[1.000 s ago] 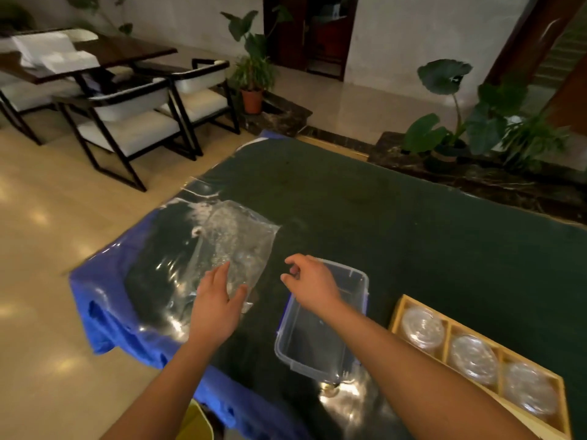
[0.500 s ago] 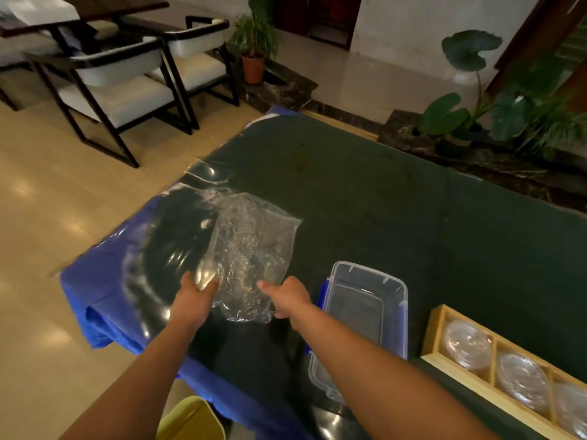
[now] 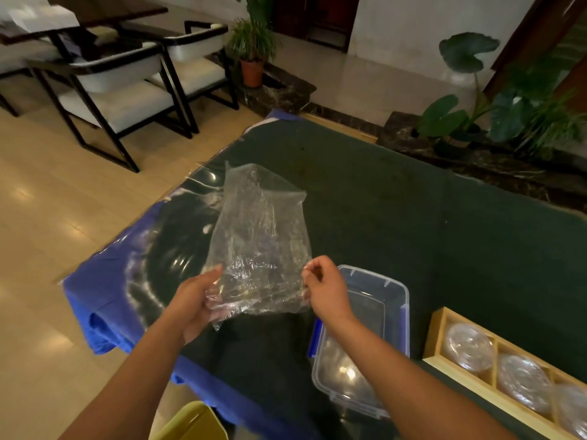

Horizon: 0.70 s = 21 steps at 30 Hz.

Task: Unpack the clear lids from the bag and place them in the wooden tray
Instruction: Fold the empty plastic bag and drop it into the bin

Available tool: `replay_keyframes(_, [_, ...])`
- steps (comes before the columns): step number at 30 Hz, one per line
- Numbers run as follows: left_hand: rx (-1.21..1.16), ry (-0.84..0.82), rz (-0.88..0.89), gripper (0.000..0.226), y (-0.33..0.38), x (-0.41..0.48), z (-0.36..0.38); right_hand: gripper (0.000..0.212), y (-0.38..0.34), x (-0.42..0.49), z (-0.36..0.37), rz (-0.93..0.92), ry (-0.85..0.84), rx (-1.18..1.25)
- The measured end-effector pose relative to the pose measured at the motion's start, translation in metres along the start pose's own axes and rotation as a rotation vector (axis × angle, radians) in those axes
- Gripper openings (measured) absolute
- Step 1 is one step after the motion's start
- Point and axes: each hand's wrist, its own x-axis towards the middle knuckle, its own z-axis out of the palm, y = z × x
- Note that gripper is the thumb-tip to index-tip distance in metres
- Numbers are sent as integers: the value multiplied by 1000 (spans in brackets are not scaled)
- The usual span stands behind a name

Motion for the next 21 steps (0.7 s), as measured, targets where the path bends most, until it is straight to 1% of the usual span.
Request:
replay_keyframes(2, [57, -19, 29, 19, 1, -6, 12, 8, -9, -7, -14, -37, -30, 27])
replay_keyframes(3, [56, 3, 80, 15, 1, -9, 18, 11, -13, -11, -21, -8, -66, 80])
replay_keyframes(5, [-11, 41, 163, 13, 1, -15, 31, 33, -22, -18, -35, 137, -166, 236])
replay_keyframes(6, [-57, 34, 178, 13, 1, -20, 37, 36, -25, -24, -42, 197, -216, 270])
replay_keyframes(7, [-93, 6, 185, 14, 0, -23, 42, 35, -27, -31, -50, 216, -252, 275])
replay_keyframes(8, [-113, -30, 194, 15, -2, -29, 46, 33, -29, -38, -57, 200, -268, 250])
replay_keyframes(10, [-92, -73, 227, 20, -5, -40, 55, 24, -31, -51, -71, 129, -231, 198])
replay_keyframes(11, [-82, -63, 255, 21, -7, -45, 59, 18, -33, -57, -79, 94, -192, 173])
replay_keyframes(13, [-135, 3, 322, 21, -6, -55, 66, 10, -34, -68, -96, 40, -109, 139])
replay_keyframes(15, [-153, 57, 397, 19, -3, -63, 75, 11, -31, -78, -115, 28, -46, 134])
replay_keyframes(16, [-128, 62, 431, 21, -1, -67, 80, 11, -27, -83, -125, 30, -45, 144])
replay_keyframes(18, [-89, 23, 485, 24, -1, -74, 91, 11, -21, -95, -142, 37, -118, 232])
replay_keyframes(19, [-77, -12, 499, 26, -1, -77, 97, 13, -19, -100, -151, 51, -182, 323])
replay_keyframes(21, [-38, -76, 500, 31, -4, -83, 107, 24, -18, -105, -164, 82, -275, 473])
